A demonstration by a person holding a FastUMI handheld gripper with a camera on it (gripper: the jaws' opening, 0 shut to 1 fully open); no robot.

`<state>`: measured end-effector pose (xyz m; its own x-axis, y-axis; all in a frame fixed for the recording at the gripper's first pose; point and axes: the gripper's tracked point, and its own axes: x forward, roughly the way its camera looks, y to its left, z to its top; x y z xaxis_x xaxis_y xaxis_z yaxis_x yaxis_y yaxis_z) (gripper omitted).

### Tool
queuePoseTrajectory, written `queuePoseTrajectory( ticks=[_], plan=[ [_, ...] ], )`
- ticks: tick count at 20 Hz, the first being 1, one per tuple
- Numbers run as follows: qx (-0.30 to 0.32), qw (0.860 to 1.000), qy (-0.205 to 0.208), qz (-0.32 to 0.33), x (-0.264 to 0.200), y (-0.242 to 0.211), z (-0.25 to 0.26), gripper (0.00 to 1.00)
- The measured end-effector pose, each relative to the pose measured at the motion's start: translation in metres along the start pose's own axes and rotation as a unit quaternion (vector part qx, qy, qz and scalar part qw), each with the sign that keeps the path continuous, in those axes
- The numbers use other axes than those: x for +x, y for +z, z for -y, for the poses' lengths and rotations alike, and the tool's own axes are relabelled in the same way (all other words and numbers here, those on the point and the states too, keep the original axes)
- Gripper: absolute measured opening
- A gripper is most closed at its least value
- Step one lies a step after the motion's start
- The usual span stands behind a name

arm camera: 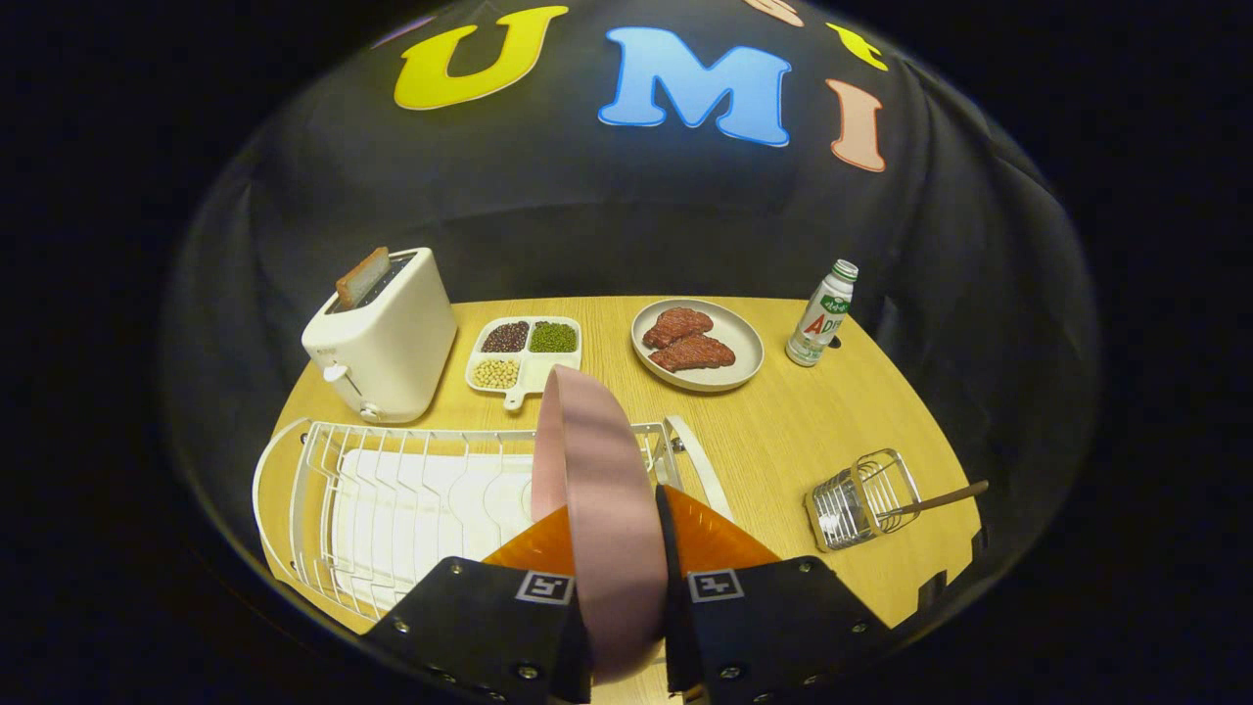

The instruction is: Take the plate from the dish rack, then take the spoon from the basket and place it into the plate.

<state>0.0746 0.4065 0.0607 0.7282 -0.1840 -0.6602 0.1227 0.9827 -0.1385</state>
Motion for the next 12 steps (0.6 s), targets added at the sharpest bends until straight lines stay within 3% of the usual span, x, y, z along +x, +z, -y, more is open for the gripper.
queuePoseTrajectory(
  ticks=[4, 12],
  plan=[
    [-0.045, 0.998, -0.040, 0.023, -0.017, 0.018, 0.001, 0.28],
    [-0.048, 0.996, -0.059, 0.052, -0.069, 0.029, 0.005, 0.28]
  ],
)
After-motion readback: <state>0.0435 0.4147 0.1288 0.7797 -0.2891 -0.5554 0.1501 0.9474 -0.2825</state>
